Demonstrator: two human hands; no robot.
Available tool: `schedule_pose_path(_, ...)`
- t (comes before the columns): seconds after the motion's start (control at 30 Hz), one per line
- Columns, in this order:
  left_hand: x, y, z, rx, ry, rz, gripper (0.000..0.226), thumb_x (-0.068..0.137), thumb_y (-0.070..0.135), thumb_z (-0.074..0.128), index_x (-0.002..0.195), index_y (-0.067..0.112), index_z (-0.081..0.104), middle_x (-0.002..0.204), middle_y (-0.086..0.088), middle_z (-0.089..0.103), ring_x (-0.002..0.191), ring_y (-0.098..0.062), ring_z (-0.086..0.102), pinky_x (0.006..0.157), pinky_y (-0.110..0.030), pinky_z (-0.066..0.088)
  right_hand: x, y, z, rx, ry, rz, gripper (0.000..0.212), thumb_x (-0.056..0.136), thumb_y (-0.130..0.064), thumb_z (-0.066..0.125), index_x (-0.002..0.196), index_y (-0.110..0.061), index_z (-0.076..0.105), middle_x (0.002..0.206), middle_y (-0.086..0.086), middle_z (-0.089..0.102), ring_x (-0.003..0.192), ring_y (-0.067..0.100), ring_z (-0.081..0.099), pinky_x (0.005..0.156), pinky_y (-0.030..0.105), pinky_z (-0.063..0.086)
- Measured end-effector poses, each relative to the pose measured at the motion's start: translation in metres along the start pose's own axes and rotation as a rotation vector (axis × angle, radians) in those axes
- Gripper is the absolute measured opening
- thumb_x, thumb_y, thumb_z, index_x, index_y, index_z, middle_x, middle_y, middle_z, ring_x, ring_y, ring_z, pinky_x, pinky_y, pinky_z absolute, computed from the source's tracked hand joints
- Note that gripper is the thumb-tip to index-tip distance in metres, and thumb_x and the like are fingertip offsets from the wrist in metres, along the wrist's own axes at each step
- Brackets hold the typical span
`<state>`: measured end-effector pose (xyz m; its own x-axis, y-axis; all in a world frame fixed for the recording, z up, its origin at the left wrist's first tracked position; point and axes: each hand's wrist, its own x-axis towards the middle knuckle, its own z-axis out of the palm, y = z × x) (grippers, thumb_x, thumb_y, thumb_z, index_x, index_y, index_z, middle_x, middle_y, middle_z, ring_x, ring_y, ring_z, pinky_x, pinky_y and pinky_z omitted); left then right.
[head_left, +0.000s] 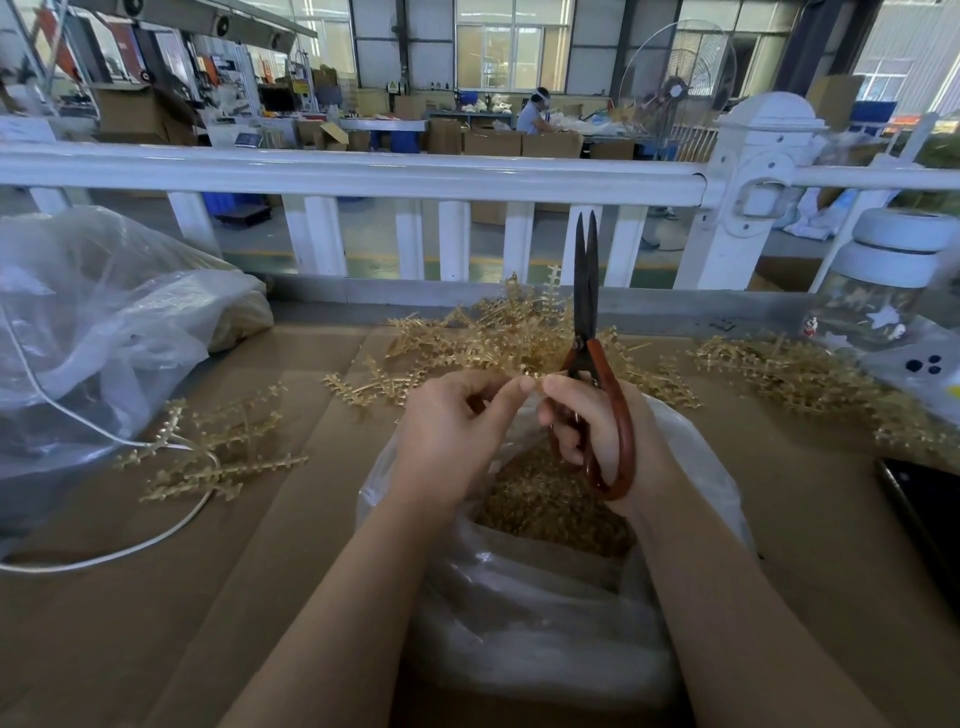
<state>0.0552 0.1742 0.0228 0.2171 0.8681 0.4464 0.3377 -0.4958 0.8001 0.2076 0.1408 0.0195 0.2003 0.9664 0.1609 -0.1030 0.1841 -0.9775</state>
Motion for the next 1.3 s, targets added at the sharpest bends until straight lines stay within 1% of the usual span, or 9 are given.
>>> schedule_pose_path(0.17, 0.001, 0.004, 0.002, -0.397, -0.035, -0.166, 0.015, 0.085, 0.022, 0.074, 0.071, 0.018, 0.074, 0.069, 0.006, 0.073, 0.060, -0.001, 0.062, 0.057, -0.012, 0.046, 0.000, 0.003, -0.002, -0.053, -0.012, -0.018, 0.018, 0.099, -0.012, 0.062, 0.084, -0.003, 0.067, 0.067, 0.006, 0.066, 0.045, 0.015, 0.044, 0.038, 0.022, 0.035)
schedule_pose_path(0.5, 0.002, 0.000, -0.003, -0.588, -0.154, -0.168, 0.012, 0.088, 0.009, 0.070, 0.081, 0.014, 0.077, 0.076, -0.009, 0.075, 0.073, -0.013, 0.067, 0.064, -0.020, 0.051, 0.002, 0.004, -0.002, -0.087, -0.003, -0.026, 0.022, 0.099, -0.017, 0.062, 0.081, -0.005, 0.067, 0.068, 0.013, 0.061, 0.048, 0.020, 0.041, 0.044, 0.029, 0.030)
schedule_pose_path(0.6, 0.003, -0.001, -0.004, -0.628, -0.110, -0.218, 0.008, 0.087, 0.007, 0.069, 0.084, 0.010, 0.076, 0.073, -0.006, 0.073, 0.069, -0.011, 0.066, 0.063, -0.020, 0.051, 0.002, 0.003, 0.001, -0.144, 0.018, -0.020, 0.020, 0.095, -0.021, 0.069, 0.080, -0.009, 0.068, 0.062, 0.003, 0.065, 0.043, 0.012, 0.044, 0.041, 0.022, 0.032)
schedule_pose_path(0.7, 0.004, -0.002, -0.004, -0.550, -0.060, -0.195, 0.010, 0.092, 0.006, 0.064, 0.085, 0.006, 0.071, 0.070, -0.003, 0.070, 0.066, -0.009, 0.065, 0.064, -0.019, 0.052, 0.003, 0.002, 0.003, -0.248, 0.065, -0.034, 0.021, 0.087, -0.033, 0.077, 0.075, -0.017, 0.070, 0.060, -0.001, 0.066, 0.043, 0.004, 0.050, 0.044, 0.016, 0.038)
schedule_pose_path(0.8, 0.006, -0.002, -0.005, -0.454, 0.022, -0.167, 0.015, 0.097, 0.007, 0.058, 0.083, 0.006, 0.066, 0.073, -0.003, 0.069, 0.067, -0.009, 0.067, 0.065, -0.017, 0.053, 0.006, 0.006, 0.001, -0.462, 0.168, -0.080, 0.029, 0.079, -0.053, 0.079, 0.079, -0.025, 0.071, 0.066, -0.010, 0.070, 0.054, 0.000, 0.061, 0.058, 0.021, 0.045)
schedule_pose_path(0.93, 0.008, -0.003, -0.007, -0.424, 0.107, -0.166, 0.019, 0.100, 0.009, 0.054, 0.082, 0.010, 0.061, 0.072, -0.004, 0.067, 0.066, -0.008, 0.067, 0.067, -0.018, 0.054, 0.005, 0.011, -0.003, -0.731, 0.218, -0.169, 0.049, 0.065, -0.083, 0.063, 0.087, -0.039, 0.062, 0.086, -0.037, 0.064, 0.080, -0.010, 0.061, 0.065, 0.021, 0.043)
schedule_pose_path(1.03, 0.010, -0.007, -0.010, -0.376, 0.122, -0.143, 0.021, 0.101, 0.011, 0.051, 0.083, 0.008, 0.061, 0.075, -0.007, 0.068, 0.069, -0.009, 0.068, 0.071, -0.021, 0.055, 0.003, 0.013, -0.004, -0.896, 0.182, -0.293, 0.055, 0.065, -0.090, 0.055, 0.096, -0.044, 0.057, 0.084, -0.030, 0.064, 0.082, -0.009, 0.059, 0.065, 0.015, 0.040)
schedule_pose_path(1.2, 0.010, -0.009, -0.010, -0.299, 0.111, -0.120, 0.019, 0.103, 0.010, 0.046, 0.092, 0.011, 0.061, 0.077, 0.002, 0.070, 0.077, -0.013, 0.070, 0.080, -0.031, 0.056, 0.001, 0.014, -0.006, -1.053, 0.130, -0.366, 0.064, 0.071, -0.087, 0.053, 0.105, -0.033, 0.059, 0.096, -0.017, 0.066, 0.087, 0.004, 0.060, 0.066, 0.012, 0.040)
schedule_pose_path(1.3, 0.009, -0.007, -0.010, -0.267, 0.123, -0.125, 0.021, 0.103, 0.008, 0.046, 0.094, 0.017, 0.062, 0.078, 0.004, 0.072, 0.081, -0.013, 0.070, 0.085, -0.038, 0.056, 0.001, 0.014, -0.006, -1.104, 0.134, -0.384, 0.062, 0.073, -0.083, 0.057, 0.105, -0.031, 0.060, 0.096, -0.016, 0.067, 0.086, 0.006, 0.061, 0.066, 0.017, 0.044)
